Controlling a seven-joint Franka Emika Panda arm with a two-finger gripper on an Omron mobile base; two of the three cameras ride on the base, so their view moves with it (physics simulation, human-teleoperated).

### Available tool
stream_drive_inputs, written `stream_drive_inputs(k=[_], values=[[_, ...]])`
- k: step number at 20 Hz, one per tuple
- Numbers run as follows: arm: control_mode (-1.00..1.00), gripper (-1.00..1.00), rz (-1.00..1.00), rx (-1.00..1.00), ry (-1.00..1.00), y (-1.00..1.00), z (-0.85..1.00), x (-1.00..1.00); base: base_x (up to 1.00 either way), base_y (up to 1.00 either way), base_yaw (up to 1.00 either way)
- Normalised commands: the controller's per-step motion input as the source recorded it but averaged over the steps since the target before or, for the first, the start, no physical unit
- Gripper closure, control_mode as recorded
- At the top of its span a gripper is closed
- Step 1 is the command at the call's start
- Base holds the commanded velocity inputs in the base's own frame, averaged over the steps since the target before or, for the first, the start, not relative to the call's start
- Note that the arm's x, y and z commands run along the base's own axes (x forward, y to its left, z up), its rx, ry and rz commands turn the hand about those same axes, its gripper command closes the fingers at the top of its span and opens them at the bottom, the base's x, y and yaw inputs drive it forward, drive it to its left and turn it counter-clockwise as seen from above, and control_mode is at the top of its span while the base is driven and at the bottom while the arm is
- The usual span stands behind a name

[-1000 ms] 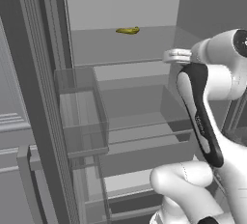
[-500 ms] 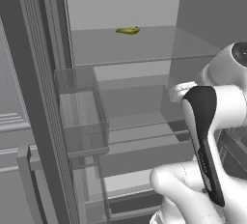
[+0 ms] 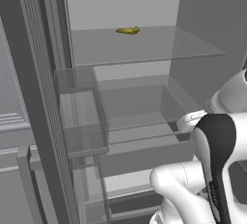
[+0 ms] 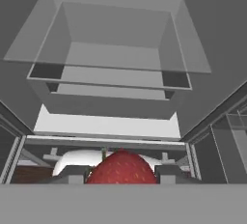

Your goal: Take the strawberry from the fridge and place it on top of the pancake, located on the dining counter.

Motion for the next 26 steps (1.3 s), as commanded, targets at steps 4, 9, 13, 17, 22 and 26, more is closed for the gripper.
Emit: stream_drive_inputs(k=[4,9,13,17,22,26], values=[[-1.0,1.0,-0.01,0.07,0.15,-0.02,-0.26,-0.19,0.0,0.0,0.0],[-1.0,1.0,-0.15,0.15,0.15,-0.04,-0.2,-0.03,0.0,0.0,0.0],[-1.0,1.0,-0.18,0.06,0.04,0.0,-0.11,-0.02,0.0,0.0,0.0],[-1.0,1.0,-0.02,0.0,0.0,0.0,0.0,0.0,0.0,0.0,0.0],[-1.0,1.0,0.0,0.0,0.0,0.0,0.0,-0.05,0.0,0.0,0.0],[1.0,1.0,0.0,0.0,0.0,0.0,0.0,-0.1,-0.6,0.0,0.0]])
